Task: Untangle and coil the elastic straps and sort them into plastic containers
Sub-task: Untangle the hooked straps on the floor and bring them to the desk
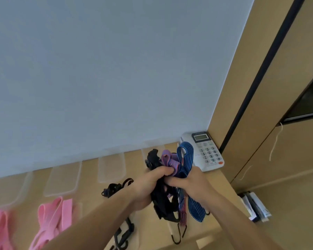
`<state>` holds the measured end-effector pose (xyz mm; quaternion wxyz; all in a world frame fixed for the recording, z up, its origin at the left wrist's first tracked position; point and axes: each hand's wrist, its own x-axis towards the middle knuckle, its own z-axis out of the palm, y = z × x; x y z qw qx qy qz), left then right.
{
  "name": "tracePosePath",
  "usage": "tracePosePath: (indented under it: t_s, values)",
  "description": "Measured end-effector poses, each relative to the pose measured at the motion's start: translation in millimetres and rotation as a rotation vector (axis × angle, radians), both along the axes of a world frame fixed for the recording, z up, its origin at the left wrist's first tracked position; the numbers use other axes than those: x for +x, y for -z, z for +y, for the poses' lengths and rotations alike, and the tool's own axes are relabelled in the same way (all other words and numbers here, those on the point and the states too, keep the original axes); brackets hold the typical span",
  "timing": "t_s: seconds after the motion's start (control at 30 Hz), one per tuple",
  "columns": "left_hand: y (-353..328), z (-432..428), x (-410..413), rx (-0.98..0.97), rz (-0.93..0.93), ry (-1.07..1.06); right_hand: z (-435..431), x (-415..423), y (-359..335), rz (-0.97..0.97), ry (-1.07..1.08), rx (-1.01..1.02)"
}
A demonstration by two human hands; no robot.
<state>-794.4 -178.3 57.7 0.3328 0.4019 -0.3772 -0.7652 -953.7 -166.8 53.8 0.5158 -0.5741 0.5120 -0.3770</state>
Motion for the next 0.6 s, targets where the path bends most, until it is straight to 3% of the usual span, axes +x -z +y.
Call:
tracePosePath:
  t_s: [0.23, 0.43, 0.6]
  values:
    - [8.8, -2.2, -39.7, -0.051, -0.102, -0.043, -8.1, -30.8, 24.3, -0.031, 0.094, 0.026]
    - [19.3, -2.4, -44.8, 0.015, -0.132, -0.049, -25.6, -53.0, 32.2, 0.059, 0.173, 0.109]
    - [46.3, -3.4, -27.2, 0.031, -0.448, -0.255, -64.5, -71.3, 43.1, 0.139, 0.2, 0.287]
